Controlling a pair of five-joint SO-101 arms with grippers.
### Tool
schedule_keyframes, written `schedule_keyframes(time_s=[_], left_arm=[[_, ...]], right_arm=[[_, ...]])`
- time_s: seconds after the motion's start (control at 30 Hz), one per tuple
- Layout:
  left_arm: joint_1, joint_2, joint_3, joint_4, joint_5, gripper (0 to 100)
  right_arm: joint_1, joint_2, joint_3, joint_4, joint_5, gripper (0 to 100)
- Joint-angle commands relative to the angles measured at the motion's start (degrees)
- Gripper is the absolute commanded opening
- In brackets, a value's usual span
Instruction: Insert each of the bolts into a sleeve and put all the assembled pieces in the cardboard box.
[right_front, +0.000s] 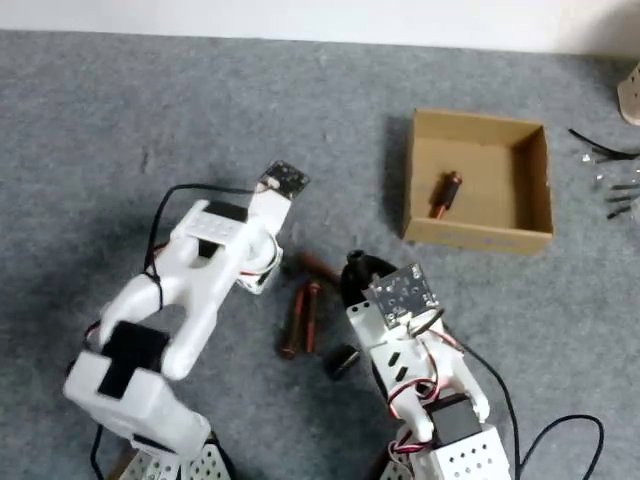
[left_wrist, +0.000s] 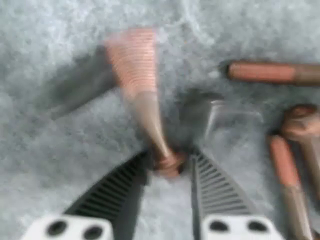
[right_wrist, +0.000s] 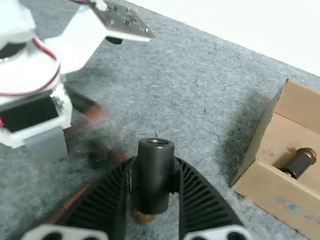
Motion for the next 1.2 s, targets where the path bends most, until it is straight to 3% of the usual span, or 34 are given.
schedule_keyframes(time_s=[0.0, 0.43, 0.77, 0.9, 1.03, 1.17], left_arm=[[-0.75, 0.75, -1.27, 0.18, -0.35, 1], [-1.1, -0.75, -1.45, 0.18, -0.44, 1], [-1.71, -16.84, 8.84, -0.79, -2.29, 1], [-3.56, -27.38, 13.05, -0.62, -19.25, 1], [-8.66, -37.32, 14.81, 0.7, -50.73, 0], [-14.46, -41.54, 14.73, 17.49, -72.26, 0]], right_arm=[[0.84, -0.92, 8.04, -1.01, 0.53, 1.0], [0.92, -0.92, 8.04, -1.01, 0.53, 1.0], [0.92, -0.92, 8.04, -1.01, 0.53, 1.0], [0.92, -0.75, 8.04, -1.01, 0.53, 1.0], [1.01, -0.57, 8.04, -1.01, 0.53, 1.0], [1.01, -0.57, 7.96, -1.01, 0.53, 1.0]])
